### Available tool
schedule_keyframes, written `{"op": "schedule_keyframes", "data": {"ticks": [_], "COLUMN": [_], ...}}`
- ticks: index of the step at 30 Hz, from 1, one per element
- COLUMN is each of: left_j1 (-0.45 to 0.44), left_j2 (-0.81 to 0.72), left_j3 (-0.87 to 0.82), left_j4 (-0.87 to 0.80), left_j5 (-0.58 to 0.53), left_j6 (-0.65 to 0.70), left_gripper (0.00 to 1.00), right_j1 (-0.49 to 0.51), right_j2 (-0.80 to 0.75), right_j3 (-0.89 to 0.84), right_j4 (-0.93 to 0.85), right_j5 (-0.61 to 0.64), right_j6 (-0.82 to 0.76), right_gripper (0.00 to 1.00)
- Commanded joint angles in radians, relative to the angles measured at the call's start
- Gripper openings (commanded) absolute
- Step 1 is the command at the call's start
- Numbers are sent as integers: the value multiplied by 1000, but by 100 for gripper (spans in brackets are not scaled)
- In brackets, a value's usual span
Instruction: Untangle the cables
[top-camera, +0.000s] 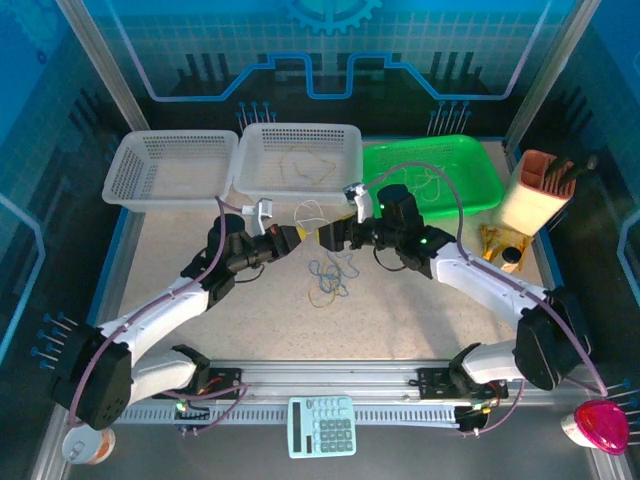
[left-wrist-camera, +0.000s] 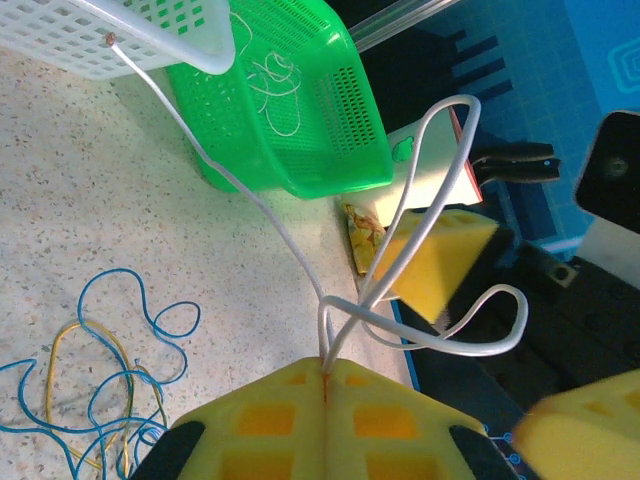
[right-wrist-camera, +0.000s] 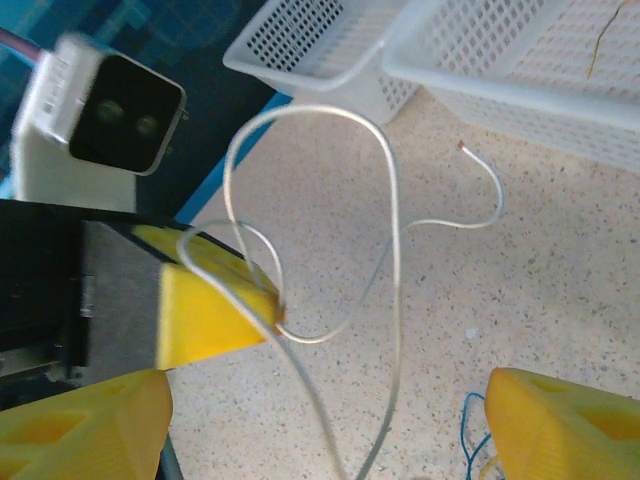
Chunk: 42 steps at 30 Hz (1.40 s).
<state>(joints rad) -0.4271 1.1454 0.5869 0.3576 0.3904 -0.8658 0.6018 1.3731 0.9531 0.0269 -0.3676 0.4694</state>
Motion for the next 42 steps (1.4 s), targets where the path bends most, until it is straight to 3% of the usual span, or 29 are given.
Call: {"op": "schedule_keyframes", "data": {"ticks": [1,5,14,26,28,32,35,42], "left_j1": [6,5,6,6,8,9,19,57], "left_j2": [-3,-3,-14,-33,-36,-62,-100,-147], "left_j3": [30,27,14,8,7,8,13,71], "left_j4": [8,6,3,3,-1,-24,-62,-150], "left_j5": [25,27,22,12,4,-13,-30,-22], "left_j6": [-1,-1,2,8,7,27,48,109], "left_gripper": [0,0,0,2,30,58,68,76], "right_j1": [13,13,-25,-100,-100,-103,-105,-116], "right_j2": [41,60,30,-68,-79,-97,-107,-121], "right_j3": [20,42,49,17,18,33,54,101], "right_j4": [22,26,12,-16,-19,-41,-74,-139], "right_j5": [12,6,-1,2,5,12,4,-25], "right_j6": [-20,-21,-17,-9,-12,-23,-40,-78], "right_gripper": [81,71,1,0,0,0,0,0]}}
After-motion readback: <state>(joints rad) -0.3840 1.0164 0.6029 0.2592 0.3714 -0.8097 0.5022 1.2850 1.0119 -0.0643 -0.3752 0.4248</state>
